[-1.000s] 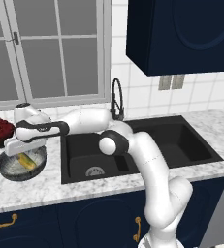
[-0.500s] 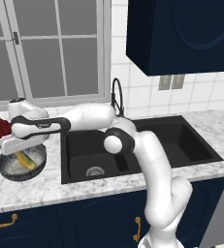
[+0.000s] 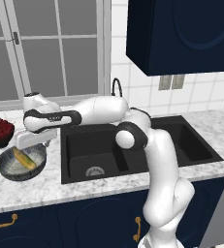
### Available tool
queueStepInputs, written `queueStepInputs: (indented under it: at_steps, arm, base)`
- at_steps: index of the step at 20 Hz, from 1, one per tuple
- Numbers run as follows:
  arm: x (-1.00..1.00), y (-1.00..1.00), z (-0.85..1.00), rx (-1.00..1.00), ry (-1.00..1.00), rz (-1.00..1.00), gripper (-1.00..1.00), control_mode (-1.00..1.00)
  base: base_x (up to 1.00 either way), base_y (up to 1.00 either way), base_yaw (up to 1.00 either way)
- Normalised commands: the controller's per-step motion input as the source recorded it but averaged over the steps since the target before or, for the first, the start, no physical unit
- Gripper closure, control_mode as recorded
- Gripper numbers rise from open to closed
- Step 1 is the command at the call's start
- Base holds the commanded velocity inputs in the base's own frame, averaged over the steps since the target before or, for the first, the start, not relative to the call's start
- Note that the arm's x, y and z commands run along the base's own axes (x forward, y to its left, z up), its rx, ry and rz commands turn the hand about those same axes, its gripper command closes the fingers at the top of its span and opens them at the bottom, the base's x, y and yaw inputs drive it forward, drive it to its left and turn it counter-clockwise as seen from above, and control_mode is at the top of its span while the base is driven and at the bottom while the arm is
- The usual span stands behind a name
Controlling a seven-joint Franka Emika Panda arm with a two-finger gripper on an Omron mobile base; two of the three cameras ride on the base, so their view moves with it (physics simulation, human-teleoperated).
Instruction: Pick the cucumber from the sink and place it in the bowl. Then pick the bowl and place it in the microwave. Then close the microwave door and press the start button.
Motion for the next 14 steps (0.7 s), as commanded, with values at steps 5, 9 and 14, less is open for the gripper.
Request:
queueStepInputs:
  at_steps: [5,9,14]
  arm:
    - [0.1,-0.14,-0.06,0.0,0.0,0.0,-1.0,-1.0]
    - [0.26,0.0,-0.12,0.01,0.0,0.0,-1.0,-1.0]
    - [0.21,0.04,-0.16,0.0,0.0,-0.04,-1.0,-1.0]
  base:
    - [0.0,0.0,0.0]
    - [0.0,0.0,0.0]
    - [0.0,0.0,0.0]
